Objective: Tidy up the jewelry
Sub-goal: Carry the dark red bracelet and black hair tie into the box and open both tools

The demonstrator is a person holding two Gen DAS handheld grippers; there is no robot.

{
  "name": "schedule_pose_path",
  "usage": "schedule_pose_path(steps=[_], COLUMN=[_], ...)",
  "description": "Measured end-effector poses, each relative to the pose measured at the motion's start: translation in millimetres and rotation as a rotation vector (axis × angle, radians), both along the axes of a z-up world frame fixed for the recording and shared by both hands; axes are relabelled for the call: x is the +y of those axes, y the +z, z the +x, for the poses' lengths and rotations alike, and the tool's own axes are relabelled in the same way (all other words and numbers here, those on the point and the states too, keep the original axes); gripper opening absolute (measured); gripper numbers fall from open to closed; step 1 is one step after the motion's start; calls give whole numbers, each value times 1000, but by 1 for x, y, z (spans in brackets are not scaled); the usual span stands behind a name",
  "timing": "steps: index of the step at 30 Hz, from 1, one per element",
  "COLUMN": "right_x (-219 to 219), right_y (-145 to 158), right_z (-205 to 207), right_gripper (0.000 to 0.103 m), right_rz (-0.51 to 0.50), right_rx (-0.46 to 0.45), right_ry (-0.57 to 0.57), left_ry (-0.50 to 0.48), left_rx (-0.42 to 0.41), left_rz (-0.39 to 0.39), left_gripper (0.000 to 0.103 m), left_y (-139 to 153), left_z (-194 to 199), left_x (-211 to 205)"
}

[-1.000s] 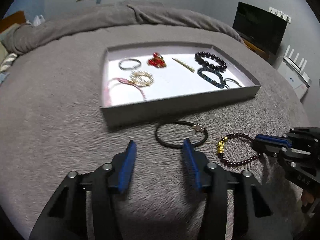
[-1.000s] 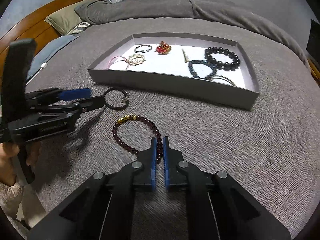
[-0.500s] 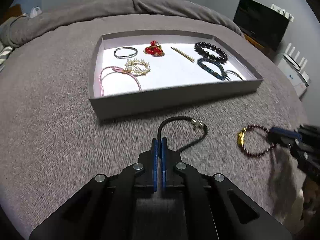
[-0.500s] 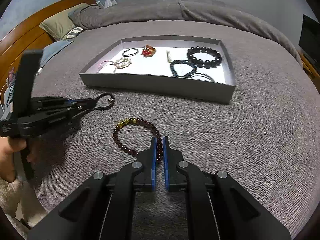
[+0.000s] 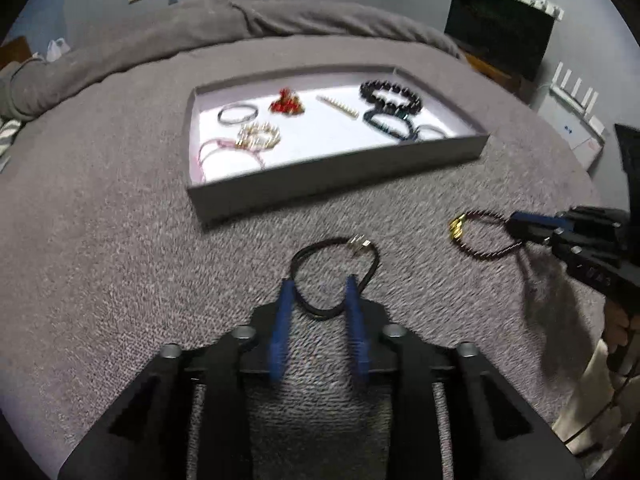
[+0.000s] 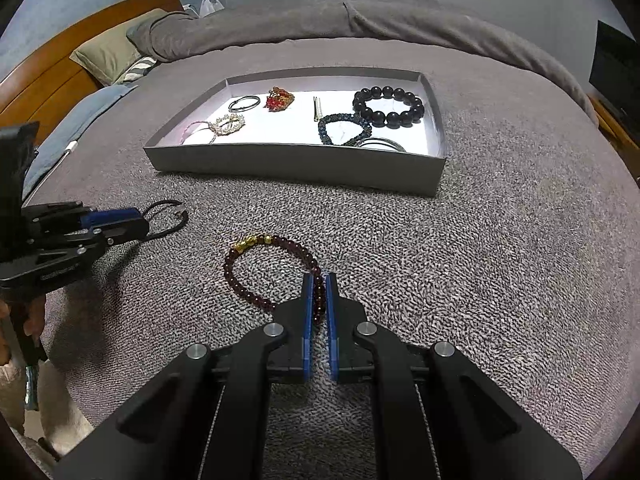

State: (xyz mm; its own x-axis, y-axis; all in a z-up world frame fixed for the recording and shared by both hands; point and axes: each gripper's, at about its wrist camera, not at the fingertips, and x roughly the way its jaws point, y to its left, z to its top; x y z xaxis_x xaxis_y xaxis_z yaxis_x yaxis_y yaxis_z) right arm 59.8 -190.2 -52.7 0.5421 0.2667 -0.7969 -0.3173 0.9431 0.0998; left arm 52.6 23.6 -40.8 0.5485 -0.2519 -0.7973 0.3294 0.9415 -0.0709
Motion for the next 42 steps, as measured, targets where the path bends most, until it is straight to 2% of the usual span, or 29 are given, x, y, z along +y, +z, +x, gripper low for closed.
schedule_pose_path(steps=[3,7,11,14,17,22,24,29,30,37,42], right_x=[-2,-2,-3,-4,-4,-4,-4,-4,-3,-1,-1], right_y=[0,-2,-4,-4,-5,-8,-9,-11,-12,-17,-11], right_z=[0,1,2,2,2,3,4,7,8,12,8], right_gripper=[6,6,6,6,6,6,6,6,6,6,6], right_rz=[-1,-2,3,7,9,10,12,12,13,10,16], right_rx=[1,3,8,8,7,13,15,20,24,40,23], right_ry=[-4,-4,-5,-4,0,1,0,1,2,9,5], left_ry=[-22,-34,-54,-36,-12,-6,-7,-10,-12,-52,-64], left_rx=[-37,-56,-33,9,33,29,26,31,33,19,-24], left_rz=[2,16,-22,-67,-92,-72,-50,-34,-32,-23,3], left_gripper=[54,56,56,48,47,46,37,23,17,16,16], left_y=[7,8,4,-3,-9,-14,-16,-18,-19,-14,-2], left_z=[-4,-3,2,12,20,27,28,29,29,17,7], left_x=[-7,-16,-22,-22,-20,-27,-30,-28,-27,-26,-26])
